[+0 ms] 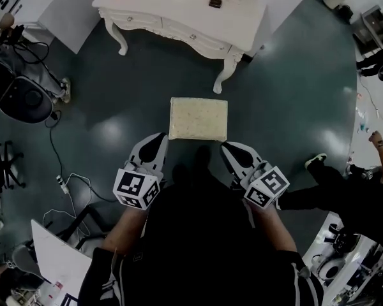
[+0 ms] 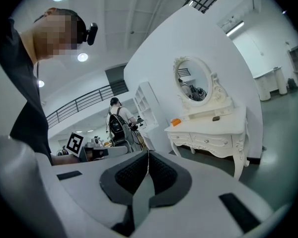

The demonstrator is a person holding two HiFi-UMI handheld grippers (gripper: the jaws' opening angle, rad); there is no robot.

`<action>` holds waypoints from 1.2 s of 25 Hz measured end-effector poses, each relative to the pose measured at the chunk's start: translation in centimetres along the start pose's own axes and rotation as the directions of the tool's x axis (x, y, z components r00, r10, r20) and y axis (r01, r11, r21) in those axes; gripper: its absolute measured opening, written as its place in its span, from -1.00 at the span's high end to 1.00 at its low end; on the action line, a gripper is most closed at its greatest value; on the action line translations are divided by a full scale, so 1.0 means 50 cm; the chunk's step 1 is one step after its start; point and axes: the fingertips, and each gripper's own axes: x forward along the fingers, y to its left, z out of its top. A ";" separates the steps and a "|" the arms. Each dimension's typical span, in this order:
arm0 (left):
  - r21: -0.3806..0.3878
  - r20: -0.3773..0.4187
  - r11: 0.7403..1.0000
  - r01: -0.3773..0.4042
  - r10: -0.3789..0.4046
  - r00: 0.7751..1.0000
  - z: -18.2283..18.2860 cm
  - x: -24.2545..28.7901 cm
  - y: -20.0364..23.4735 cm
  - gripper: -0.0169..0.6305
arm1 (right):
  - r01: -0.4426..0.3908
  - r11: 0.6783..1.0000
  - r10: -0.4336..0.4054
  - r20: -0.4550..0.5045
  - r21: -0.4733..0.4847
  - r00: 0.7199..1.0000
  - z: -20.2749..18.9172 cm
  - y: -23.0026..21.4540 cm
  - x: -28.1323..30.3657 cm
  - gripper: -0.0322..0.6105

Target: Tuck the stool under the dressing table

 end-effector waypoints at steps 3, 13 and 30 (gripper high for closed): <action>-0.023 -0.030 1.000 -0.013 0.012 0.999 -0.009 0.053 0.000 0.93 | -0.011 1.000 0.011 -0.006 0.018 1.000 -0.001 -0.065 0.011 0.84; 0.008 -0.042 1.000 0.030 -0.030 0.999 -0.029 0.202 0.011 0.93 | -0.026 0.997 0.030 -0.050 0.069 0.998 -0.027 -0.195 0.069 0.84; -0.106 -0.176 0.992 0.062 -0.080 0.981 -0.248 0.430 0.193 0.93 | 0.004 0.983 0.027 -0.162 0.183 0.987 -0.239 -0.411 0.252 0.84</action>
